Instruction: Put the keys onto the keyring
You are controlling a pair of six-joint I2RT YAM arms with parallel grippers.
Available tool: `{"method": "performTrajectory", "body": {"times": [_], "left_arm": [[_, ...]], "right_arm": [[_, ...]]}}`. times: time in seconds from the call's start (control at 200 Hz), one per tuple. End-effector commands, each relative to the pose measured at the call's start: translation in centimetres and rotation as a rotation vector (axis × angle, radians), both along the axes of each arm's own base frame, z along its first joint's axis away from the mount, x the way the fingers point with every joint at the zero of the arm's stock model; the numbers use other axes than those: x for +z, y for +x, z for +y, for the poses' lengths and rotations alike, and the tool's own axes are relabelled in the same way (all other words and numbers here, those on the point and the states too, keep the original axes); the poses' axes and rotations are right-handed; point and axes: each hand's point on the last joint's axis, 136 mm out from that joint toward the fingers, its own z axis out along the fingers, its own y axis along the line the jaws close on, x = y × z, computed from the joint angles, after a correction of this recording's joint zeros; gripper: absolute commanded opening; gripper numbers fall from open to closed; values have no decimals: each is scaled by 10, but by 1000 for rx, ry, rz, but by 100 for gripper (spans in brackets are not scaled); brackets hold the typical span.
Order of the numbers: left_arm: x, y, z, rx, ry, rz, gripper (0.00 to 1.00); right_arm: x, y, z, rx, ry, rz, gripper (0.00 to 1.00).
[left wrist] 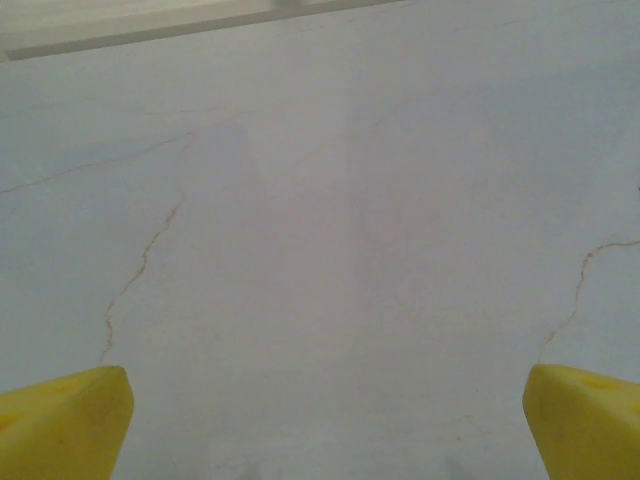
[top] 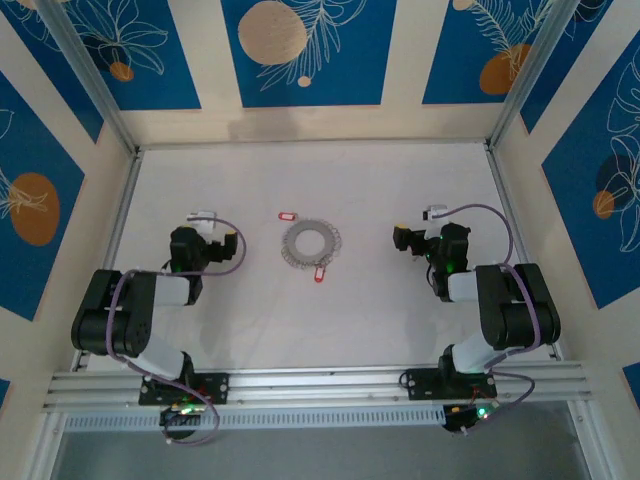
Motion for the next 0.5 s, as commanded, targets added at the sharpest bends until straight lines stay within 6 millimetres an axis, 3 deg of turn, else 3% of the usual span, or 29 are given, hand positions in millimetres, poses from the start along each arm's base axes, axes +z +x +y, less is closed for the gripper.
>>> {"method": "performTrajectory", "body": {"times": [0.0, 0.495], "left_arm": [[8, 4, 1, -6, -17, -29, 100], [8, 5, 1, -6, -17, -25, 100]], "right_arm": [[9, 5, 2, 9, 18, -22, 99], [10, 6, -3, -24, 22, -17, 99]]}}
